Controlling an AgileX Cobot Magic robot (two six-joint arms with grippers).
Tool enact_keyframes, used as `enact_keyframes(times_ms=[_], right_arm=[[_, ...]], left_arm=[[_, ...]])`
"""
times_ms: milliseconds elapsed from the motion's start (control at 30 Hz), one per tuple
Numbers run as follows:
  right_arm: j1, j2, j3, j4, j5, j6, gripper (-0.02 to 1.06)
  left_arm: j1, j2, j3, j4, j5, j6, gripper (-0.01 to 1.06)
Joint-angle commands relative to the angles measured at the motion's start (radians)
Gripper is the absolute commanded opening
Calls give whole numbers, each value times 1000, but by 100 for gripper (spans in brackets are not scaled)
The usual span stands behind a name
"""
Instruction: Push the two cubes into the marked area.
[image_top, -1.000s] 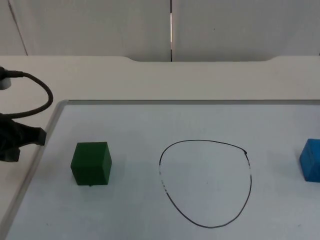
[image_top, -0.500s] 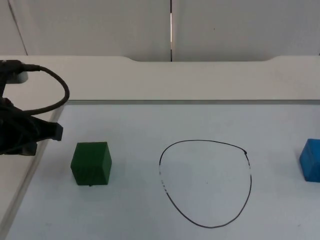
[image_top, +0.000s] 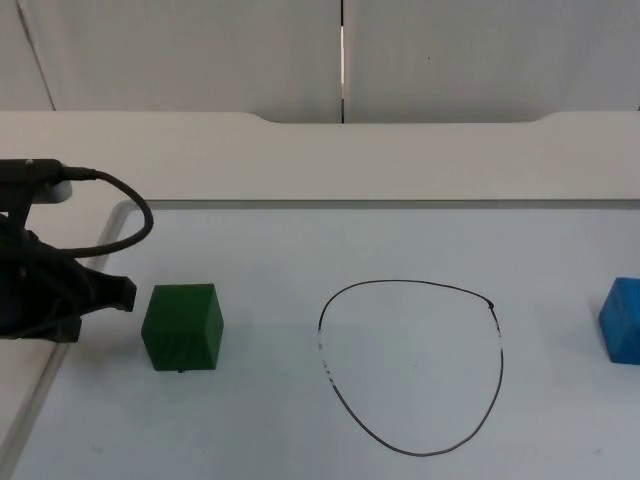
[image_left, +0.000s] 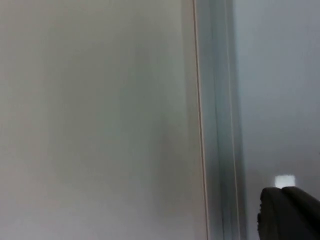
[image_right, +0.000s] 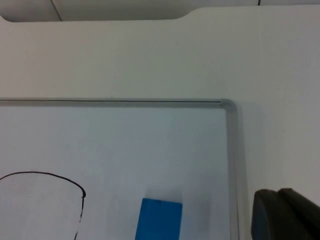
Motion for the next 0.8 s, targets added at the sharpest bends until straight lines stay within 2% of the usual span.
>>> enact_keyframes(times_ms=[0,767], right_arm=[[-6,-6,-5,4,-12,-7,0],[-6,-6,-5,22,-8,-12,0]], left_arm=[[-7,2,-6,-14,-7,-2,0],[-65,2,-6,-10,-7,-2,0]])
